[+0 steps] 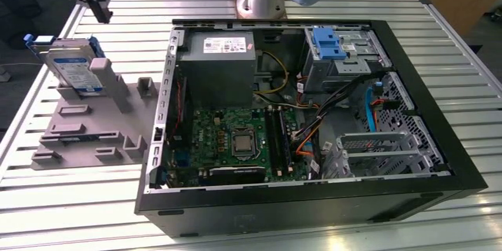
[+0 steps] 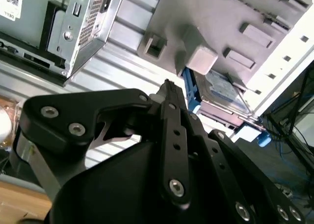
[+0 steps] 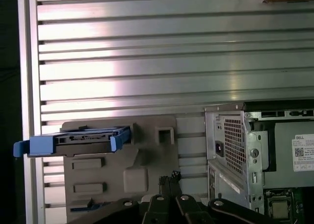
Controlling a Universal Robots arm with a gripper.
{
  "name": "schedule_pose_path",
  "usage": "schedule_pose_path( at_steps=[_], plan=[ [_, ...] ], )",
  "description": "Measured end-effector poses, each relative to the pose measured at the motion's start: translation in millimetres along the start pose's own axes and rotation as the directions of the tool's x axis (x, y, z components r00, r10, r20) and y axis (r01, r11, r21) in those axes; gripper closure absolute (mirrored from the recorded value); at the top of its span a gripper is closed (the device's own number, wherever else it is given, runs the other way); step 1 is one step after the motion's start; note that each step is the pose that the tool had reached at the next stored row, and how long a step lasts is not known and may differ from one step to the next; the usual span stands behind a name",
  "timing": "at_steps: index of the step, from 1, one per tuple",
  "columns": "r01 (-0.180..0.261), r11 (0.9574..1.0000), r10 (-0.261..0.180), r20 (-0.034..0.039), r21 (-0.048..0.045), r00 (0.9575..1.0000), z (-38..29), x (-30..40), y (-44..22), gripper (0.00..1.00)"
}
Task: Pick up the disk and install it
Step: 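Reach for the disk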
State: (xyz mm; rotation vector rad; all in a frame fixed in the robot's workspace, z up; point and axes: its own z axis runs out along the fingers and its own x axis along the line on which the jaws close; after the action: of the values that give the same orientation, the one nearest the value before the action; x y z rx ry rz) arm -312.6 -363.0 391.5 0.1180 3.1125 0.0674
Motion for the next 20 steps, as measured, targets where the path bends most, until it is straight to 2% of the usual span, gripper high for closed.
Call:
schedule_pose_path(
  at_steps=[5,8,20],
  plan=[
    [0.0,1.0,0.0,0.0,0.0,1.0,-0.2,11.5,-0.9,0.89],
    [0.0,1.0,0.0,0.0,0.0,1.0,-0.3,15.5,-1.2,0.89],
    [0.0,1.0,0.0,0.0,0.0,1.0,-0.4,17.4,-1.3,0.89]
  ],
)
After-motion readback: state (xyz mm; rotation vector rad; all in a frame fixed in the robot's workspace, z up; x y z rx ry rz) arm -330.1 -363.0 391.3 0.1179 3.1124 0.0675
